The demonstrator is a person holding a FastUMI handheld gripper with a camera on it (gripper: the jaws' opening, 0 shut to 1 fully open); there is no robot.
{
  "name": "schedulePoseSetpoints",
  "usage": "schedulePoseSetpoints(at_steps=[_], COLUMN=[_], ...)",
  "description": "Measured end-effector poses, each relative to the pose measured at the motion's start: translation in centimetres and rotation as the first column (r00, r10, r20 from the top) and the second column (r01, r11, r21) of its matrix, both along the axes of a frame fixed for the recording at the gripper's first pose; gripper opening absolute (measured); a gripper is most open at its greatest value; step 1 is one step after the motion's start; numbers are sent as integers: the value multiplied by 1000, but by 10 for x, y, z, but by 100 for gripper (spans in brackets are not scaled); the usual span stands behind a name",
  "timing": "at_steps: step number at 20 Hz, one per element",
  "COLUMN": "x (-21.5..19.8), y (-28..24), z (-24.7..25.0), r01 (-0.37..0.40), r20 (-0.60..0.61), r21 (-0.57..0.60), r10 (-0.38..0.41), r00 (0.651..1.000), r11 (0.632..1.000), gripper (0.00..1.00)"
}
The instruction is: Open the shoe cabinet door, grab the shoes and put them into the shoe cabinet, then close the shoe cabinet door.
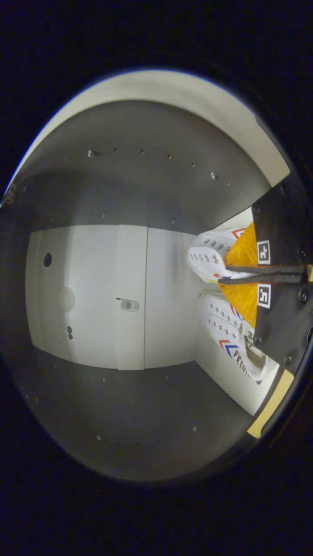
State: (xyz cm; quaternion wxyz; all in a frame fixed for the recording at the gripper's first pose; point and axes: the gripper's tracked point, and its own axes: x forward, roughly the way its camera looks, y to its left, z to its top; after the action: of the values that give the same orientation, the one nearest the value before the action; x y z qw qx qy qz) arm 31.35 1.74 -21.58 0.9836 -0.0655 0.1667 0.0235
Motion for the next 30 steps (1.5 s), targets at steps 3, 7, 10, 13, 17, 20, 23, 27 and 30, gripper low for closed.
schedulePoseSetpoints(at_steps=[3, 7, 10, 13, 17, 20, 23, 27, 30], x=[24, 29, 29, 29, 28, 27, 28, 27, 24], y=[-1, 2, 5, 7, 12, 12, 6, 5, 0], z=[-22, -35, -41, -48, -57, -58, -60, -55, -45], r01=[-24, -55, -47, -25, -28, -16, -4, -1, 1], r20=[-47, -71, -102, -149, -210, -219, -230, -202, -166], r21=[-12, -53, -28, -21, -115, -123, -110, -54, -56], r10=[24, 52, 44, 22, 3, -11, -22, -10, -11], r00=[999, 996, 994, 989, 978, 976, 973, 979, 986], r11=[1000, 997, 999, 999, 993, 992, 994, 999, 998], gripper=[2, 2, 3, 3, 3, 5, 11, 28, 48])
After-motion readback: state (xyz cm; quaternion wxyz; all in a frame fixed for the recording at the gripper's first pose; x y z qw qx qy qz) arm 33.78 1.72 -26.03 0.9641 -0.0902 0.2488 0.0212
